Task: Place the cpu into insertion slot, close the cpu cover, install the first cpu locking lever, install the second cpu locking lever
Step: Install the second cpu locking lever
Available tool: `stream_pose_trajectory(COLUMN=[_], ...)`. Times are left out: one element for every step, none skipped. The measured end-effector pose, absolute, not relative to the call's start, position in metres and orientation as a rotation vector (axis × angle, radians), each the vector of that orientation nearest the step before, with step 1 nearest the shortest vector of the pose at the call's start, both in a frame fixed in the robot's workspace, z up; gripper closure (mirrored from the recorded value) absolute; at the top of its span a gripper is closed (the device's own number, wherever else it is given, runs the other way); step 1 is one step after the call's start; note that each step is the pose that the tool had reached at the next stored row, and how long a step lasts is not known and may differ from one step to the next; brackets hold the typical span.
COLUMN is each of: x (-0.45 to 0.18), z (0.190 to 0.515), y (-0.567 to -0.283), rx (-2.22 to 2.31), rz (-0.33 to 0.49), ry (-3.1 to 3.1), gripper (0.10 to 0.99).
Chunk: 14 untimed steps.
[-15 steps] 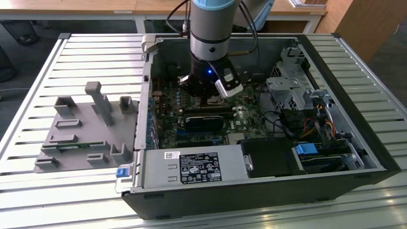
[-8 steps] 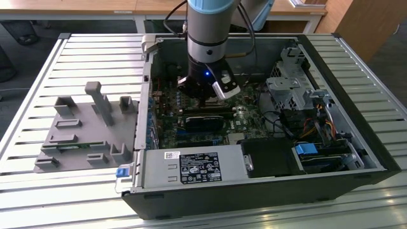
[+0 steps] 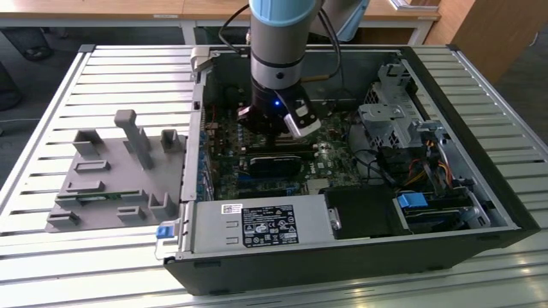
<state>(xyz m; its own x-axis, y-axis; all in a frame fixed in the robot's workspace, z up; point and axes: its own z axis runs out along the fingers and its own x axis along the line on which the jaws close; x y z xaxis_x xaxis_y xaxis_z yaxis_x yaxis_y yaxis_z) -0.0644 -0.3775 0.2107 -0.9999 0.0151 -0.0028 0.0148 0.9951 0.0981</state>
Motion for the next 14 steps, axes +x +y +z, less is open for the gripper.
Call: stream_pose_trajectory(x=[-0.0644,-0.0645,-0.0649,-0.0655,-0.0666,-0.0687,-0.0698,-0.07,-0.0701,-0.0702,-0.0703,-0.0705,-0.0706,-0.0706], z=[0.2102,0.2098,0.2095,0.2092,0.2089,0.2087,0.2083,0.2077,0.207,0.2063,0.2055,0.2046,0.2037,0.2031], y=[-0.3775,-0.3775,-0.3777,-0.3777,-0.3779,-0.3782,-0.3783,-0.3783,-0.3783,-0.3783,-0.3784,-0.3784,-0.3785,-0.3785], rx=[0.023,0.024,0.024,0.024,0.024,0.024,0.024,0.024,0.023,0.023,0.023,0.024,0.024,0.024], rz=[0.155,0.156,0.156,0.157,0.158,0.162,0.164,0.167,0.168,0.168,0.17,0.174,0.179,0.182], ry=[3.134,3.134,3.134,3.134,3.134,3.133,3.133,3.133,3.133,3.133,3.133,3.133,3.133,3.132], gripper=[0.98,0.98,0.98,0.98,0.98,0.98,0.98,0.98,0.98,0.98,0.98,0.98,0.98,0.98])
